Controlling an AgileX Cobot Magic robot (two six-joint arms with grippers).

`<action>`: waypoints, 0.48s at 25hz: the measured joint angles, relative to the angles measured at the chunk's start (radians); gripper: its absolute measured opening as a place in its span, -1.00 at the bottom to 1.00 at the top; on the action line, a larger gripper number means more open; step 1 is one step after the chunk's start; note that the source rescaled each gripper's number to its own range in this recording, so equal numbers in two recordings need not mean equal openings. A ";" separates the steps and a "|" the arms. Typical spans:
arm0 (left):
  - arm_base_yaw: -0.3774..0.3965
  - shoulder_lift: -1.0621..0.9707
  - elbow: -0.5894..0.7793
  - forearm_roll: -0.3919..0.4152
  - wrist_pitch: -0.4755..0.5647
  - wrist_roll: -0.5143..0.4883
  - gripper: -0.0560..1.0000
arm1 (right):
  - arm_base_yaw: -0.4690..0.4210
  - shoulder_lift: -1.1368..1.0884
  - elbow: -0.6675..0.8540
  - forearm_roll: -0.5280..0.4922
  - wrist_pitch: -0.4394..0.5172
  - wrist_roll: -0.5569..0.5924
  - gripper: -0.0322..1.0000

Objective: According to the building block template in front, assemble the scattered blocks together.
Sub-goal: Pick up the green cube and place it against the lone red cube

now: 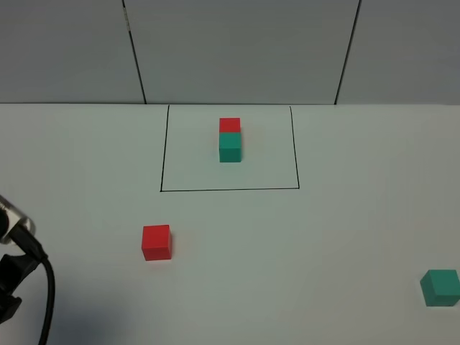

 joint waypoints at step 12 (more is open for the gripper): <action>0.000 -0.204 0.051 0.084 0.051 -0.155 0.70 | 0.000 0.000 0.000 0.000 0.000 0.000 -0.19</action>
